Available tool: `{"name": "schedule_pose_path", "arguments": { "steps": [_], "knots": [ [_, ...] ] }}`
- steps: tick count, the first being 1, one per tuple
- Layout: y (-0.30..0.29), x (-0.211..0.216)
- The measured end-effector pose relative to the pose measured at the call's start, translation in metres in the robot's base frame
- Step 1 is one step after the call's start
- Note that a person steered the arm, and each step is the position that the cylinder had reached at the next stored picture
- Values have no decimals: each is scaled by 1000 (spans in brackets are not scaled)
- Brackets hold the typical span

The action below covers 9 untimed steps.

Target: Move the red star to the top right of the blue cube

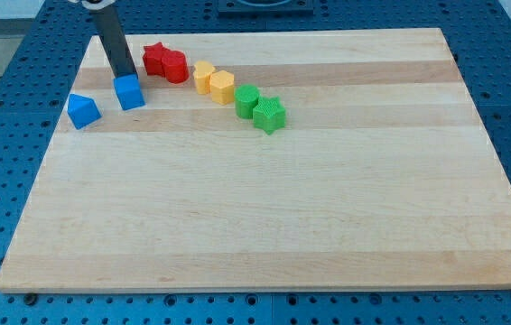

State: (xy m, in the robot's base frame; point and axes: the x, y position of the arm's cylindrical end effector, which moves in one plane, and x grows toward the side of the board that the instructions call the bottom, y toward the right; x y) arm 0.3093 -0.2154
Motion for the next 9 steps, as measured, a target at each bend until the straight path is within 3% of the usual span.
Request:
{"name": "schedule_pose_path", "arguments": {
  "steps": [3,6,9],
  "knots": [
    [0,17],
    [22,-97],
    [39,-59]
  ]
}}
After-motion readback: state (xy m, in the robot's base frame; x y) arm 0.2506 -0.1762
